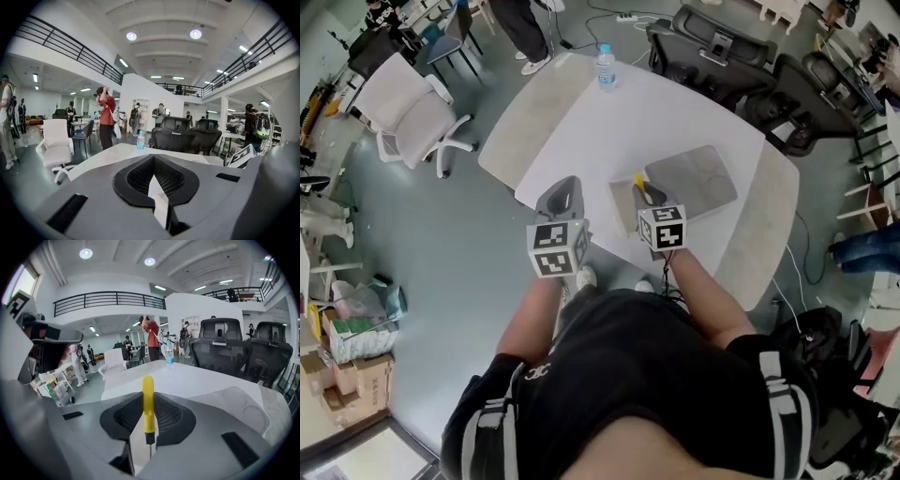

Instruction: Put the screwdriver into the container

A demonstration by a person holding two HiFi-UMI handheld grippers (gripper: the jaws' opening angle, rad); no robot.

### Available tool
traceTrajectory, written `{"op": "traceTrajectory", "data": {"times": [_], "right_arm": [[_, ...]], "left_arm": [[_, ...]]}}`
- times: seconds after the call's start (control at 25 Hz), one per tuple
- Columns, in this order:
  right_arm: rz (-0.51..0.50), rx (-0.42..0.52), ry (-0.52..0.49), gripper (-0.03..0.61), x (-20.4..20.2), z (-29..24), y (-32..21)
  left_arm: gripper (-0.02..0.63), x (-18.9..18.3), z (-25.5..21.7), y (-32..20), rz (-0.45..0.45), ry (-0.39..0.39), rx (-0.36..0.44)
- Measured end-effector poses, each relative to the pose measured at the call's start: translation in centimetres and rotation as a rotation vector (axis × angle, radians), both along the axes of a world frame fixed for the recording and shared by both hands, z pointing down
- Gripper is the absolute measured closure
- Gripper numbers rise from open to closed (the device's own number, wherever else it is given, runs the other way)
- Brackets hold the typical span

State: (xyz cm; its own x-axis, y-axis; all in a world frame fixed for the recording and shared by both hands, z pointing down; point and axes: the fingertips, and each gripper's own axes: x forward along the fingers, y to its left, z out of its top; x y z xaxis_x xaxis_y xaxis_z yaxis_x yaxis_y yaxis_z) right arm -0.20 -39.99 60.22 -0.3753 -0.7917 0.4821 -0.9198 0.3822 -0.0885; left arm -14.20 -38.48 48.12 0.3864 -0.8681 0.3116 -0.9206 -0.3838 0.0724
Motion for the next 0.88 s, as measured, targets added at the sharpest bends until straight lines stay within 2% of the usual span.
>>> {"op": "traceTrajectory", "data": {"times": [0.4,0.64,0.88], "right_arm": [[-0.009,-0.184,0.028,0.508,-1.8,5.8,-0.9],[0.051,-0.299,0.071,0.508,-1.5,9.1,-1.7],[0.063,-0.417,0.092,0.506,-1.5,11.6,-2.3]], "left_arm": [[0.601,-2.1,1.4,0.3,-0.02,-0.008,-0.038],[0.601,-3.6,2.3,0.3,-0.037,-0.013,-0.055],[0.601,-4.3,2.6,-0.1,-0.044,-0.016,-0.065]]}}
